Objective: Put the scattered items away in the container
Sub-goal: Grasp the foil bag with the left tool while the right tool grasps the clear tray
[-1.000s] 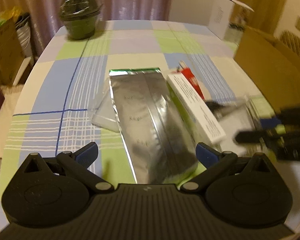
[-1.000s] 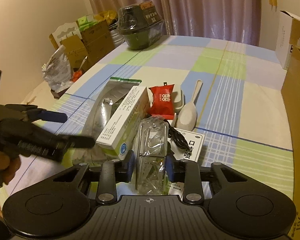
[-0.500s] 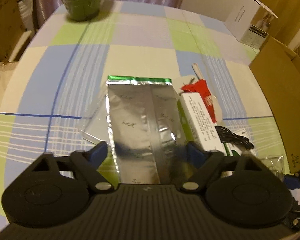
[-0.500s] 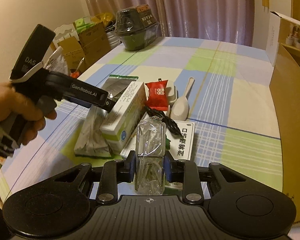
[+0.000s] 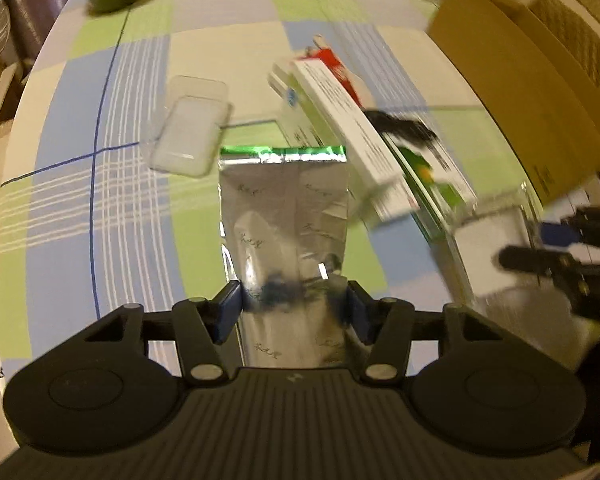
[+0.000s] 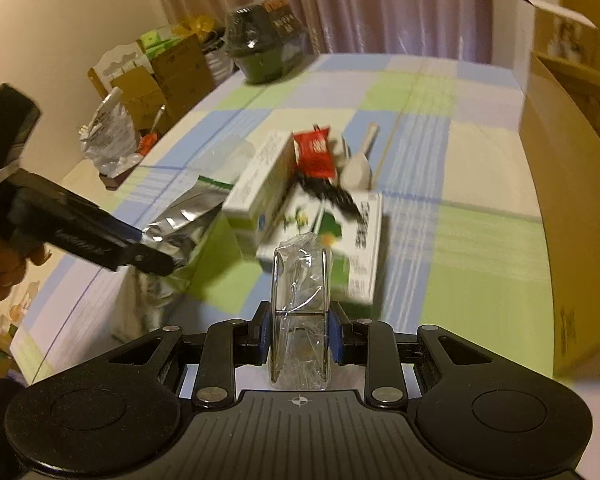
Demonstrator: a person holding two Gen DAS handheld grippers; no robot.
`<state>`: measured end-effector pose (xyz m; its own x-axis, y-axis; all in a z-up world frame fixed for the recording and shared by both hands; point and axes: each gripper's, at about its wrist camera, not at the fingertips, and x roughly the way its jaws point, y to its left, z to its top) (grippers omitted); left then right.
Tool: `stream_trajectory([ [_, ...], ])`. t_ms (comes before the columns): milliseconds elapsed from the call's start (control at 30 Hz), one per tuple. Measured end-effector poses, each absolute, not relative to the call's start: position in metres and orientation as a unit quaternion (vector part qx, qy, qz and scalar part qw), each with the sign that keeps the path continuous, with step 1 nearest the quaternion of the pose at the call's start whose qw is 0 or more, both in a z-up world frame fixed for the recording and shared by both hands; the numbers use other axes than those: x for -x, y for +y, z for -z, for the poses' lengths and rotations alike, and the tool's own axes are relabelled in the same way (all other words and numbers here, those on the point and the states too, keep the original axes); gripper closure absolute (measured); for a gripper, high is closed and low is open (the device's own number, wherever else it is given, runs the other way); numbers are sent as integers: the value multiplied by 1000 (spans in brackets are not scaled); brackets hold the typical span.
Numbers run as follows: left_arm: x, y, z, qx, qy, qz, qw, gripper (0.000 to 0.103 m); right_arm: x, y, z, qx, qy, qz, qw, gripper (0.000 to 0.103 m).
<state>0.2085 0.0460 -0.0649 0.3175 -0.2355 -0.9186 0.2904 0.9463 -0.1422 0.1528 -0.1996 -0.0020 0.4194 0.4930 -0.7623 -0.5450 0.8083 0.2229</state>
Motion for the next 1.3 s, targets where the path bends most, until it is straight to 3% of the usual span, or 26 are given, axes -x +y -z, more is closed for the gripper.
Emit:
stream_trajectory([
  [33, -205, 44, 64, -28, 561, 163, 811, 50, -148, -202, 3, 28, 444, -306, 842, 72],
  [133, -202, 37, 62, -48, 555, 157, 815, 32, -140, -206, 8, 31, 450, -299, 841, 71],
  [333, -216, 33, 66, -55, 561, 147, 812, 25, -138, -211, 16, 57, 458, -285, 840, 70],
  [367, -216, 33, 67, -53, 564, 149, 811, 24, -139, -211, 17, 61, 459, -284, 840, 60],
  [400, -213, 32, 68, -51, 566, 148, 810, 24, -139, -212, 18, 64, 458, -281, 841, 25],
  [433, -213, 34, 69, -49, 567, 147, 809, 23, -139, -213, 19, 62, 453, -280, 844, 9],
  [933, -221, 36, 80, -47, 571, 145, 807, 20, -149, -213, 34, 59, 469, -222, 853, 9],
  [1200, -224, 34, 81, -46, 572, 149, 806, 20, -159, -218, 43, -14, 485, -184, 855, 9],
  [1233, -225, 35, 81, -46, 572, 149, 805, 20, -160, -219, 44, -17, 485, -182, 855, 11],
  [1300, -227, 35, 83, -44, 573, 149, 805, 20, -161, -218, 45, -13, 487, -177, 855, 34],
])
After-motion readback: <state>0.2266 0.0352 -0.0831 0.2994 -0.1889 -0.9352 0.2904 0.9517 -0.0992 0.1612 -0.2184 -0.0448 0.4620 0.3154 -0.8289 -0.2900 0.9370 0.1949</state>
